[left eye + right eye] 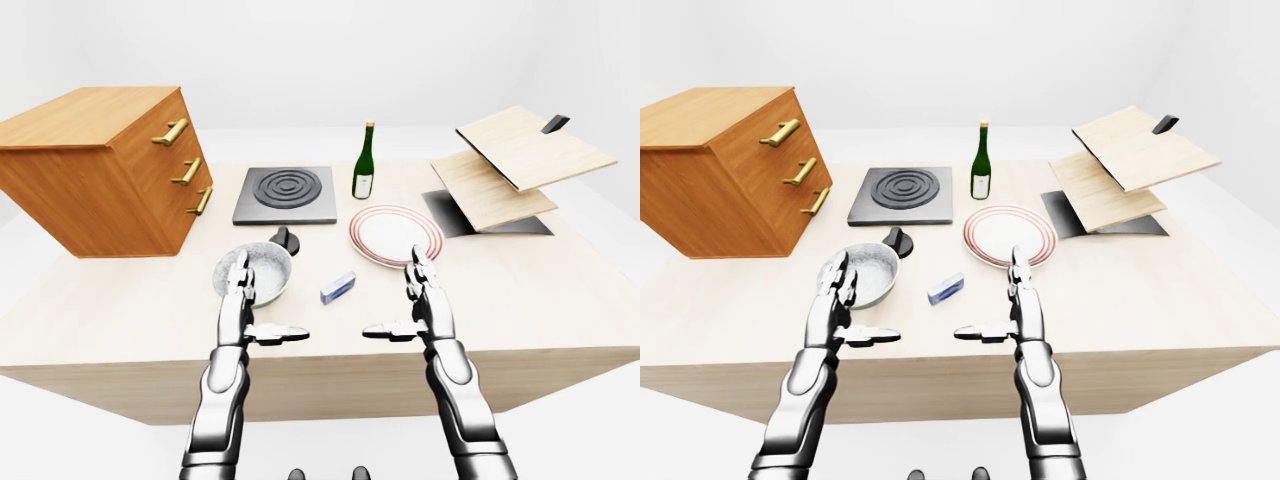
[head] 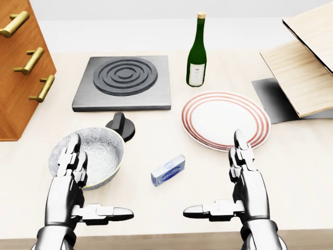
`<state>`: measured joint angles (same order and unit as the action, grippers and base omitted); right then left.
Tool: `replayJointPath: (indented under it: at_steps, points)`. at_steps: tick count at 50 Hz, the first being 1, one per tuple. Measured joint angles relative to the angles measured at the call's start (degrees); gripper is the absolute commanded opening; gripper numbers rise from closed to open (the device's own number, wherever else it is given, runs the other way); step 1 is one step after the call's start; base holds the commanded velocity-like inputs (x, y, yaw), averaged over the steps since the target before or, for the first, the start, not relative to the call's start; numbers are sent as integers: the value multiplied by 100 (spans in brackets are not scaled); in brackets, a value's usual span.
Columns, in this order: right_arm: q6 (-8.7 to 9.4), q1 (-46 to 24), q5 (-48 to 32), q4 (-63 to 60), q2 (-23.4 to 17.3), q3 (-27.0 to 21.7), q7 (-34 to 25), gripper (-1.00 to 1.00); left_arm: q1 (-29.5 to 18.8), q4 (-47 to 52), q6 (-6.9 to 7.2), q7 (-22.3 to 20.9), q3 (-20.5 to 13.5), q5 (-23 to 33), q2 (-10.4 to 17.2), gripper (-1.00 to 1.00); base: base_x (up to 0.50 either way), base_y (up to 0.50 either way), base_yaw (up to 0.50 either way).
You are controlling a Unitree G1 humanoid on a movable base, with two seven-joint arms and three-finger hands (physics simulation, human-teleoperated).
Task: Pick up the akita bowl and put it on the plate.
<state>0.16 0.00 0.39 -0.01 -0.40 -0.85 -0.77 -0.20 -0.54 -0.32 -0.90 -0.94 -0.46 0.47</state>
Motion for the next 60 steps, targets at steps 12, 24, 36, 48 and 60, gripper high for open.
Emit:
replayJointPath:
  at_steps: [12, 24, 36, 48, 60]
  points:
    - [25, -16, 47, 4, -44, -97, -59, 100, -28, -71, -36, -96, -108, -53, 55, 100, 0, 0, 0]
    - [34, -45, 57, 11, -60, -135, -48, 100, -51, -43, -74, -89, -154, 50, 96, 100, 0, 0, 0]
    - [85, -110, 197, -85, -69, -197, -5, 100, -269, 1111, 532, -106, -735, -143, 401, 100, 0, 0, 0]
    - [73, -153, 236, -88, -80, -230, 60, 100, -862, 3101, 532, 9, -2042, -1101, 1154, 100, 0, 0, 0]
    - [154, -175, 273, -156, -88, -270, 133, 100, -1220, 4059, 532, 435, -3109, -2293, 1956, 100, 0, 0, 0]
